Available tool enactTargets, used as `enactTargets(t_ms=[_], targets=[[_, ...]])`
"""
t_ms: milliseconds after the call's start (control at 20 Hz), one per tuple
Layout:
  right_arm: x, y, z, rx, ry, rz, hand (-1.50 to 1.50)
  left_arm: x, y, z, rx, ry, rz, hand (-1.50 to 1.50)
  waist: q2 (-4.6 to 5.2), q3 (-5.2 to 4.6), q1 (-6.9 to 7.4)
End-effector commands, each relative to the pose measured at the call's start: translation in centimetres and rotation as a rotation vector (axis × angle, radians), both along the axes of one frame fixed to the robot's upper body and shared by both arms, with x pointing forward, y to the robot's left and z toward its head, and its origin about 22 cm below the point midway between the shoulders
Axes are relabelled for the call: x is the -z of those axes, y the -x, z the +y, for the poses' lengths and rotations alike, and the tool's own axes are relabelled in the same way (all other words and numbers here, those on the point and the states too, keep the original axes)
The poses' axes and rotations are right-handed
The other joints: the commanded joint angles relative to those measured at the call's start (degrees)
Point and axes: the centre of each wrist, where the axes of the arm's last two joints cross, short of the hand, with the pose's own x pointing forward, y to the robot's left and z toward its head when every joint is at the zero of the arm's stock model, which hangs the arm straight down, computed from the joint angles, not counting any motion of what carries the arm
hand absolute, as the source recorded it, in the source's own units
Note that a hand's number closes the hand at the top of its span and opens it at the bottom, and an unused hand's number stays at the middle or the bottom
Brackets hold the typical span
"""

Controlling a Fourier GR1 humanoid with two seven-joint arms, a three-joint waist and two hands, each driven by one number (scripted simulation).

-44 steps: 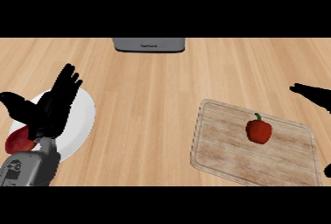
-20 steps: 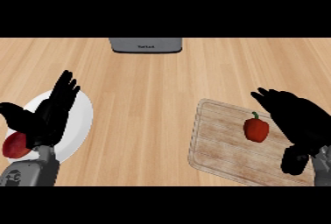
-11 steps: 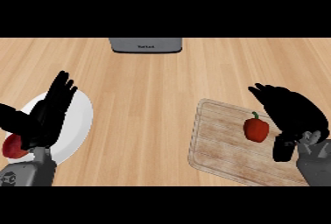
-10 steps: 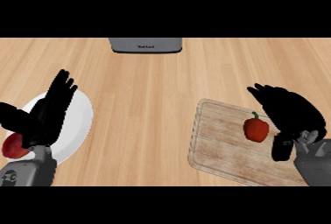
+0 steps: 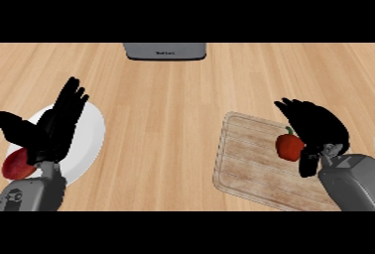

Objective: Pick the bell pepper from the cutting board and place it in the pan

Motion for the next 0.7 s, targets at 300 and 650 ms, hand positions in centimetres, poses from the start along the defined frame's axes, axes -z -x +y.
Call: enactTargets(t_ms=[300,650], targets=[[3.3,-0.8,2.2,0.005,-0.048,0.015,-1.50,-0.2,0.8,-0.2,-0.007,-0.009,0.004,0.00,-0.06,-0.01,0.04],[6.2,-0.9,-1.5,-0.117,-0.072,0.005,1.50,0.8,0.9,-0.7,-0.012,0.011,-0.003,0.00,0.00,0.00,0.07]])
